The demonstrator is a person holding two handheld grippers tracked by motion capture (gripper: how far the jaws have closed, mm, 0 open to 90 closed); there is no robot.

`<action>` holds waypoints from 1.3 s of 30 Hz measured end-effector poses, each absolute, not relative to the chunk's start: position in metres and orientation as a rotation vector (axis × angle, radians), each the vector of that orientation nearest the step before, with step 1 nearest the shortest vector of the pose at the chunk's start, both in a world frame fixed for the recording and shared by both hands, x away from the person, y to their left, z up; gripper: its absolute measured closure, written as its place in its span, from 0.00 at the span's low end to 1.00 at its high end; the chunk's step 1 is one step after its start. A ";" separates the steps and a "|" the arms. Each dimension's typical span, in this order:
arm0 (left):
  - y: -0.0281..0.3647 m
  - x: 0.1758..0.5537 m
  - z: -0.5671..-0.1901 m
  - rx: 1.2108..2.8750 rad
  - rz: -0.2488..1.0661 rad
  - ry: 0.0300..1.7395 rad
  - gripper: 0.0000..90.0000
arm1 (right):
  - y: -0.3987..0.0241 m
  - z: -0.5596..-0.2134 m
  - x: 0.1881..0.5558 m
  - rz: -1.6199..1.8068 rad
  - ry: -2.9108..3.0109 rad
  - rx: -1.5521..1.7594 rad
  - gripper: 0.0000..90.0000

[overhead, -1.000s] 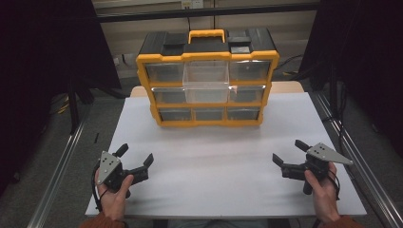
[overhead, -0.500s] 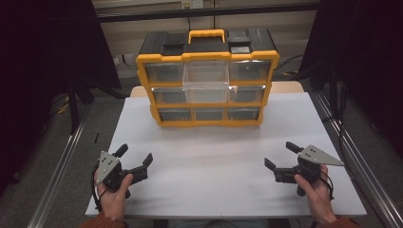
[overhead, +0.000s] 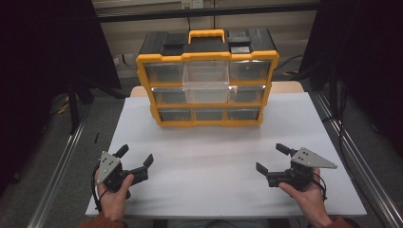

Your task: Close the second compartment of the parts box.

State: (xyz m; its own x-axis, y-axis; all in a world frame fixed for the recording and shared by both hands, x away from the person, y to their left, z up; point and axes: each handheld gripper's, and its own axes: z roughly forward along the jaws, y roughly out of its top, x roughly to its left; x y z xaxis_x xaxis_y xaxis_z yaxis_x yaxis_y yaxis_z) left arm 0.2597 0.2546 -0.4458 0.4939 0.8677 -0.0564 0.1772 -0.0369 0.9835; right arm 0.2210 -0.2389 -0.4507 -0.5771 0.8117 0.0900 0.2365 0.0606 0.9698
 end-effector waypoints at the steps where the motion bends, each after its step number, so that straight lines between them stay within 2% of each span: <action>1: 0.254 0.260 -0.446 1.527 0.713 0.946 0.04 | -0.237 -0.450 0.221 1.557 1.853 1.039 0.00; 14: 0.255 0.258 -0.445 1.543 0.736 0.944 0.04 | -0.213 -0.442 0.221 1.649 1.893 0.966 0.01; 19: 0.255 0.258 -0.446 1.528 0.722 0.947 0.05 | -0.208 -0.439 0.224 1.684 1.907 0.948 0.05; 20: 0.255 0.258 -0.446 1.537 0.724 0.948 0.05 | -0.206 -0.438 0.226 1.693 1.924 0.940 0.10; 22: 0.254 0.258 -0.447 1.539 0.716 0.956 0.05 | -0.203 -0.438 0.227 1.704 1.922 0.937 0.06; 31: 0.254 0.257 -0.446 1.537 0.722 0.958 0.05 | -0.186 -0.433 0.239 1.762 1.937 0.870 0.12; 36: 0.253 0.256 -0.444 1.536 0.721 0.943 0.05 | -0.176 -0.432 0.247 1.765 1.946 0.864 0.09; 39: 0.253 0.257 -0.446 1.539 0.715 0.950 0.05 | -0.172 -0.428 0.248 1.755 1.934 0.837 0.11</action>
State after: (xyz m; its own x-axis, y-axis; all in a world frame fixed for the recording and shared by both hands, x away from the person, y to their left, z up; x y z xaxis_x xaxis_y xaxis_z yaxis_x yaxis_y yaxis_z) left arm 0.2573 0.2533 -0.4459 0.4895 0.8701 -0.0573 0.1859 -0.0399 0.9818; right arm 0.2483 -0.1722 -0.4279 -0.7426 0.6620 0.1011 0.1646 0.0340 0.9858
